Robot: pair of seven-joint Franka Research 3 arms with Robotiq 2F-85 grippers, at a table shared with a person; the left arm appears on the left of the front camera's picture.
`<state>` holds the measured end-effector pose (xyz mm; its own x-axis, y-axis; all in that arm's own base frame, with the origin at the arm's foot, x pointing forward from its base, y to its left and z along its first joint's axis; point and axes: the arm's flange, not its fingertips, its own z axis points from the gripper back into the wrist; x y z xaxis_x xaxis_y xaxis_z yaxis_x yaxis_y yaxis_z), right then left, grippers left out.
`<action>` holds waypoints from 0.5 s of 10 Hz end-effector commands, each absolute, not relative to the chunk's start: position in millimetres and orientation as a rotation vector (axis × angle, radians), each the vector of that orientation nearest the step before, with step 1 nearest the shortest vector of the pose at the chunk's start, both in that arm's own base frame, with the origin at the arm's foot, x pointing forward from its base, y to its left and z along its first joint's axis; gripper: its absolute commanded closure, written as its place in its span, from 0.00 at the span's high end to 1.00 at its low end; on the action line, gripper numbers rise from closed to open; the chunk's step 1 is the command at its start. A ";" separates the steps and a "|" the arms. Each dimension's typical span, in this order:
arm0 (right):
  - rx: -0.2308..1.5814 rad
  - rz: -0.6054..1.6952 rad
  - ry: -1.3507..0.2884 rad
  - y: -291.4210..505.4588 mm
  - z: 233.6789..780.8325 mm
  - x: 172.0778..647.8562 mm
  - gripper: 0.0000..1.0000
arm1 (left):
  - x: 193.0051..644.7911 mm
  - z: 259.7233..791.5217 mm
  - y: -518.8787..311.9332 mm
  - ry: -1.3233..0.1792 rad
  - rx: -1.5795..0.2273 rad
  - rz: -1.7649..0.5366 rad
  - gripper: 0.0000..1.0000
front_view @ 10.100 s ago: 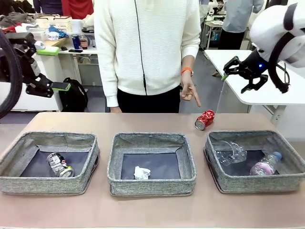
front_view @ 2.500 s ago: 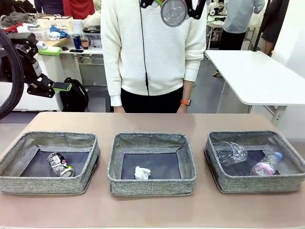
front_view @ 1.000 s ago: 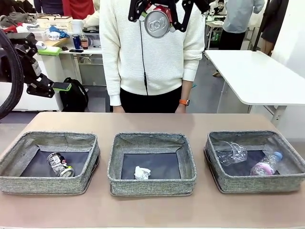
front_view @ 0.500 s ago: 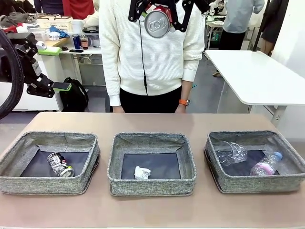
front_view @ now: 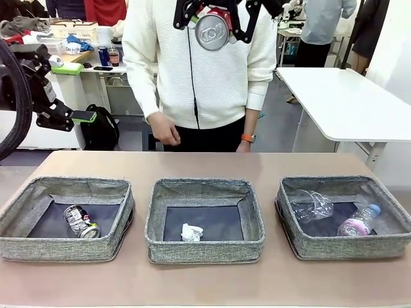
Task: Sort the waste into the appropriate baskets.
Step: Place the picked waste into the Fabric basket indicated by the person.
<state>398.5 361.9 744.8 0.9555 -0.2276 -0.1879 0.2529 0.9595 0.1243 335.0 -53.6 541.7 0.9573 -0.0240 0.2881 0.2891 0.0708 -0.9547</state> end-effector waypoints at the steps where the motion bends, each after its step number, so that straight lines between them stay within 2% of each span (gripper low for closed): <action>1: 0.156 -0.240 0.179 362.4 746.5 396.5 0.03 | 334.3 544.5 -55.2 -0.221 -1.510 -0.235 1.00; 5: 0.156 -0.240 0.179 362.4 746.5 396.5 0.03 | 334.3 544.5 -55.2 -0.221 -1.510 -0.235 1.00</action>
<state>398.5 361.9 744.8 0.9555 -0.2275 -0.1879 0.2529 0.9595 0.1243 335.0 -53.6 541.7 0.9573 -0.0240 0.2881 0.2891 0.0708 -0.9547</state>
